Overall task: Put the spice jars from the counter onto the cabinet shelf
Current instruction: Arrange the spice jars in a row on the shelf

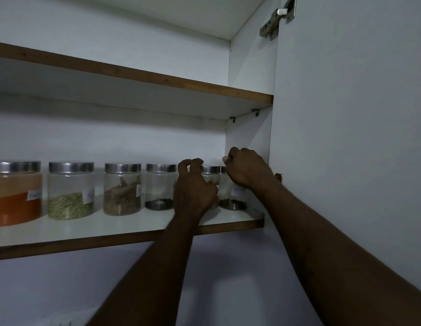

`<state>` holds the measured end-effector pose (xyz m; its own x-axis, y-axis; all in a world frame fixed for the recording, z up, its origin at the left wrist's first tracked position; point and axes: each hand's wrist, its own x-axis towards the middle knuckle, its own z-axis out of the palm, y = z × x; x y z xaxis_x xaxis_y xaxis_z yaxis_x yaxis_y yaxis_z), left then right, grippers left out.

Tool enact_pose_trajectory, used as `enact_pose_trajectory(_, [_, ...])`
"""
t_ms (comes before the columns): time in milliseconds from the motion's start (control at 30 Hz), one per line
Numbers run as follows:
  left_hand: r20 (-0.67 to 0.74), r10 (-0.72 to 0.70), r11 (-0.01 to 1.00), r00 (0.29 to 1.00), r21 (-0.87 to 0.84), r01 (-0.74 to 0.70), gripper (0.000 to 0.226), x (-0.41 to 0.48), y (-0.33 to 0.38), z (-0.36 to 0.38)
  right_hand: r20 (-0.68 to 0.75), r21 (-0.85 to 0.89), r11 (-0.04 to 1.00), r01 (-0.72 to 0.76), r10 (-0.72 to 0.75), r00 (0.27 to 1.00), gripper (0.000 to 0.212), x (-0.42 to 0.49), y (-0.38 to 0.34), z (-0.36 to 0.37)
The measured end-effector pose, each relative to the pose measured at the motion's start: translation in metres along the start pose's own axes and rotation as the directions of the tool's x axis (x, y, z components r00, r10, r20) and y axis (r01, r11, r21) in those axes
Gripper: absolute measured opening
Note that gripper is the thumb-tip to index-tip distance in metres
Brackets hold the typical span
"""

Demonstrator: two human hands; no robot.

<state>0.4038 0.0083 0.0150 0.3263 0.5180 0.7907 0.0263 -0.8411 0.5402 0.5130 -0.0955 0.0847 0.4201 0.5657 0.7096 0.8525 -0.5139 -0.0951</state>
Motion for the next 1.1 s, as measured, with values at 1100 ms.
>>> enact_pose_trajectory(1100, [0.184,-0.199,0.956,0.963,-0.181,0.232,0.059,0.012,-0.008,0.001,0.094,0.063,0.998,-0.028,0.022,0.995,0.029,-0.002,-0.004,-0.007])
